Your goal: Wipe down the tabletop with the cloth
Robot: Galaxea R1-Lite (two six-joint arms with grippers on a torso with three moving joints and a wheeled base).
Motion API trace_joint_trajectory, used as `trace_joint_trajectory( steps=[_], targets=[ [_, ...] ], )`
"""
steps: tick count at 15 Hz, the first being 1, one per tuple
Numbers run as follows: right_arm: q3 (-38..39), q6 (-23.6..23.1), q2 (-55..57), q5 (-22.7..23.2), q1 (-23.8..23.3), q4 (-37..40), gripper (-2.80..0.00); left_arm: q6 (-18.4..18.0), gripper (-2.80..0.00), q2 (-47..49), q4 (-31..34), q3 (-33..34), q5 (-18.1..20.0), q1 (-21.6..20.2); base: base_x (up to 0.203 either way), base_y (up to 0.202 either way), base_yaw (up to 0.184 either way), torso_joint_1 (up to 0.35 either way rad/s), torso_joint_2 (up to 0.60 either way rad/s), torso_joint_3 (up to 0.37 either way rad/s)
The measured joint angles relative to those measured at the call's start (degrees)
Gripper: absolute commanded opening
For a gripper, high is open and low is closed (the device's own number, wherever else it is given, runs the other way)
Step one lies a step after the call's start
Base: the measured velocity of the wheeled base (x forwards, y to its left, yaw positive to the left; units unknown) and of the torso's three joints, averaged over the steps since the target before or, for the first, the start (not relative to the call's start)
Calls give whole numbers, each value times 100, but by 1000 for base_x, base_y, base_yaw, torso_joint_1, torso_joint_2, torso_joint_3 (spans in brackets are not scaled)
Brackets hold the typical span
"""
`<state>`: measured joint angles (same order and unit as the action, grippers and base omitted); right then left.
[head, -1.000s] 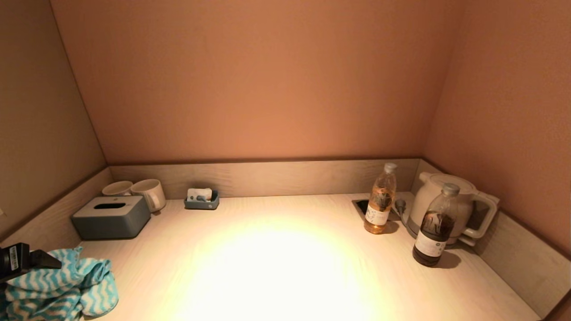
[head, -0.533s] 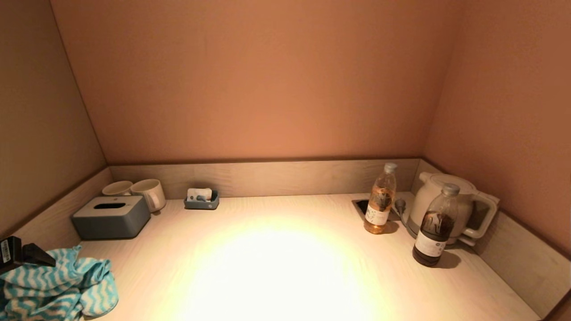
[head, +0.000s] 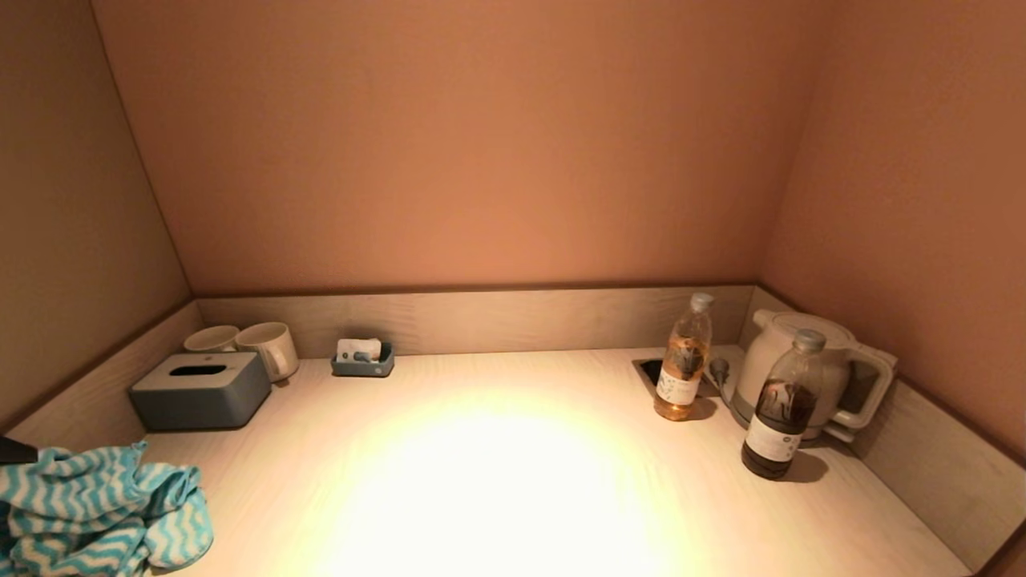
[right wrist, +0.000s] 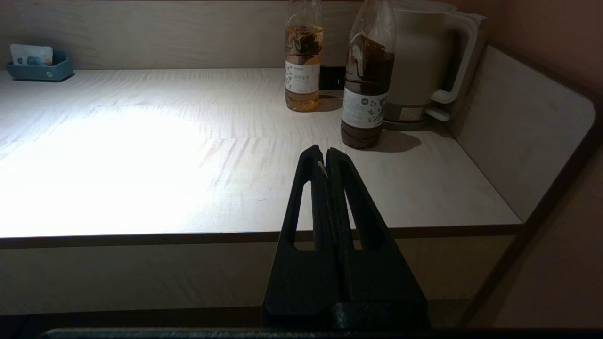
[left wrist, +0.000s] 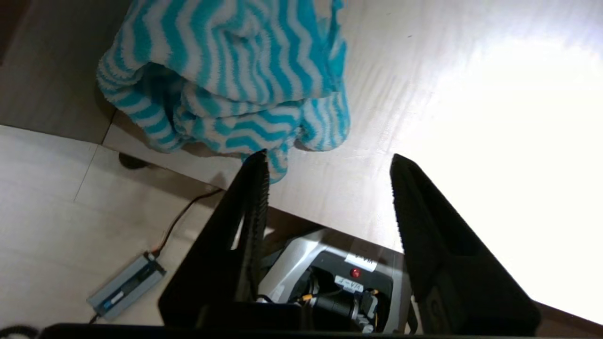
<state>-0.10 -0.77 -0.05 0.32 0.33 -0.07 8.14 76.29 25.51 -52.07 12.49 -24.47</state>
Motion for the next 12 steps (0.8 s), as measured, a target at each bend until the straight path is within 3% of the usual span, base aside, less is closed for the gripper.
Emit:
trace_joint_trajectory(
  steps=[6, 9, 12],
  targets=[
    [0, 0, 0, 1, -2, 0, -280, -410, -280, -1166, -453, 514, 132, 14, 0, 0, 0, 0, 0, 0],
    [0, 0, 0, -2, 0, 0, -280, -758, -280, -1852, -1192, 995, 403, 14, 0, 0, 0, 0, 0, 0],
    [0, 2, 0, -2, 0, 0, -280, -1125, -280, -2650, -1265, 1319, 879, 14, 0, 0, 0, 0, 0, 0]
  ],
)
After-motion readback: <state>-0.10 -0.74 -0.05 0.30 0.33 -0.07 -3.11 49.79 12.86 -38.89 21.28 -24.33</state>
